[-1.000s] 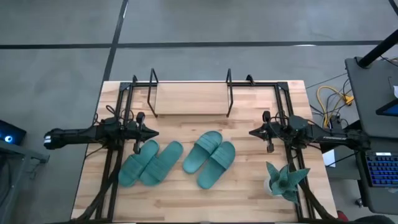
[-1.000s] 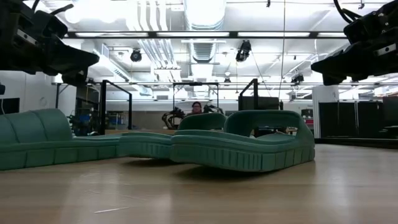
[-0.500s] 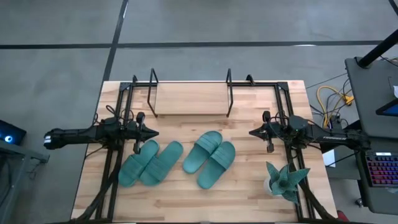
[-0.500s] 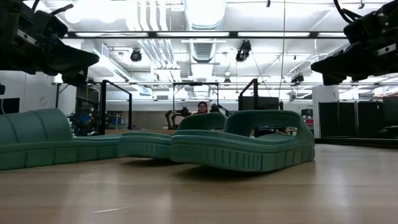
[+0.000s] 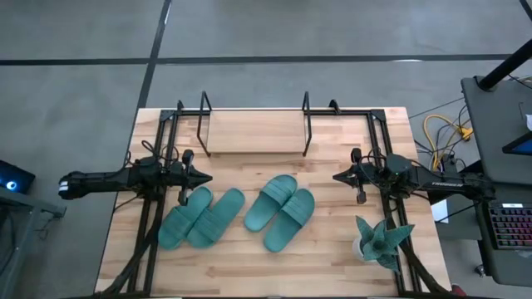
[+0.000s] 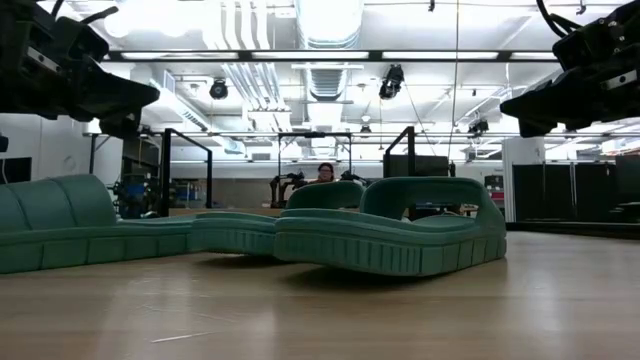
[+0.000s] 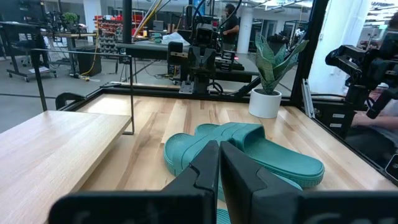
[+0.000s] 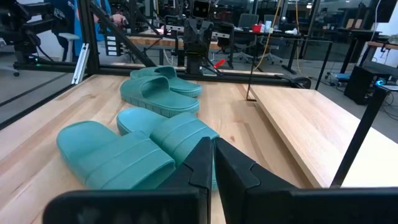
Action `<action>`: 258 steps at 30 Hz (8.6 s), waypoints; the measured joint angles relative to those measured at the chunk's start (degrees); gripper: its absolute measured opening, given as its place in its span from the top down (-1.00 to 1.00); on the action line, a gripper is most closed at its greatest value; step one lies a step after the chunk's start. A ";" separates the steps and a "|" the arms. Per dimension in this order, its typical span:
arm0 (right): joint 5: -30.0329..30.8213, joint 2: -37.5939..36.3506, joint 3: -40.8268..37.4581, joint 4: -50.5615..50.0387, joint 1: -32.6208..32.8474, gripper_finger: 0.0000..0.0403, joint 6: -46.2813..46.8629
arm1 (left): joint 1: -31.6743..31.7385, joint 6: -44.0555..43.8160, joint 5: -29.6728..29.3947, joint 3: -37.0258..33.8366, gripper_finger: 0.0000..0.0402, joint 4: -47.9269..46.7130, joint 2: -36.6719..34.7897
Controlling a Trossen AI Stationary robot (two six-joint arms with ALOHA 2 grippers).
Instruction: Pick and place slides into the shelf
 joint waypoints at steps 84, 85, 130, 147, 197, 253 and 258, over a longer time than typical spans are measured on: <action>-0.01 0.00 0.01 0.01 0.00 0.96 0.03 | -0.01 0.02 0.00 -0.01 1.00 0.00 -0.02; -0.01 -0.01 0.02 0.02 0.00 0.96 0.03 | -0.01 0.02 0.00 -0.01 1.00 0.00 0.00; -0.01 0.01 0.02 0.02 0.00 0.96 0.02 | 0.00 0.01 0.00 -0.01 1.00 0.00 -0.01; 0.00 0.00 0.02 0.01 0.00 0.96 0.01 | 0.01 0.00 0.00 0.01 1.00 0.00 -0.02; -0.01 -0.01 0.02 0.04 0.00 0.96 0.06 | 0.00 0.02 0.00 0.00 1.00 0.02 -0.02; -1.20 48.86 58.23 -15.17 7.88 0.21 9.56 | 0.01 -6.12 1.87 1.96 -0.34 38.55 16.61; 10.28 56.62 69.10 -23.88 14.17 0.24 14.36 | 0.01 -6.14 4.01 1.22 -0.34 37.53 16.66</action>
